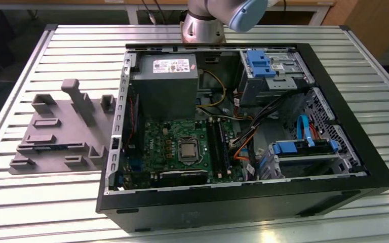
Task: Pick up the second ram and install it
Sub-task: 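Pick up the second ram and move it above second insertion slot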
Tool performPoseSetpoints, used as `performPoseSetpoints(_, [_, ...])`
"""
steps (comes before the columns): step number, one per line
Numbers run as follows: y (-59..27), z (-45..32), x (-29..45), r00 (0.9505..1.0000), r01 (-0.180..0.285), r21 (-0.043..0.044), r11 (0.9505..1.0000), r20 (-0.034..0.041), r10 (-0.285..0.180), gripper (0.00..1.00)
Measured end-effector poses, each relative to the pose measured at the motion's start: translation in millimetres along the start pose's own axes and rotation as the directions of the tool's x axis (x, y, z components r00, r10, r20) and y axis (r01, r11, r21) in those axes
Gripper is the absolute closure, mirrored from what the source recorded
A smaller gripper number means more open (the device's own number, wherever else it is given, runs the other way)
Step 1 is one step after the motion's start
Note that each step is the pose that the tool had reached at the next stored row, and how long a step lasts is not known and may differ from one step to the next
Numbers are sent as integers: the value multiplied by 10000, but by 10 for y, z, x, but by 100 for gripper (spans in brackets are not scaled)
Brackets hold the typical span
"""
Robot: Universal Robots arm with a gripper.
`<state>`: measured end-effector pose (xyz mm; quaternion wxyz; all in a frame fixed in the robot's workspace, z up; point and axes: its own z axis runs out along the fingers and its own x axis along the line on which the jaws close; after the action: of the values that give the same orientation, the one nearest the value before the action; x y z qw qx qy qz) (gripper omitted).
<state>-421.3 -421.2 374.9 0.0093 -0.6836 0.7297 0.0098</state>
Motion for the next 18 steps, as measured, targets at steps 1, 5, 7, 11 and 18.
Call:
performPoseSetpoints(1, [0, 5, 5, 10000, 1, 0, 10000, -1, -1, 77])
performPoseSetpoints(5, [-2, 20, 23, 10000, 0, 2, 10000, -1, 0, 59])
performPoseSetpoints(7, [-1, 37, 27, 10000, -4, 0, 10000, -2, 4, 53])
performPoseSetpoints(11, [-2, 99, 34, 9998, -178, 6, 9998, -3, 178, 53])
performPoseSetpoints(18, [-3, 216, 52, 9996, -291, 9, 9996, -3, 291, 53])
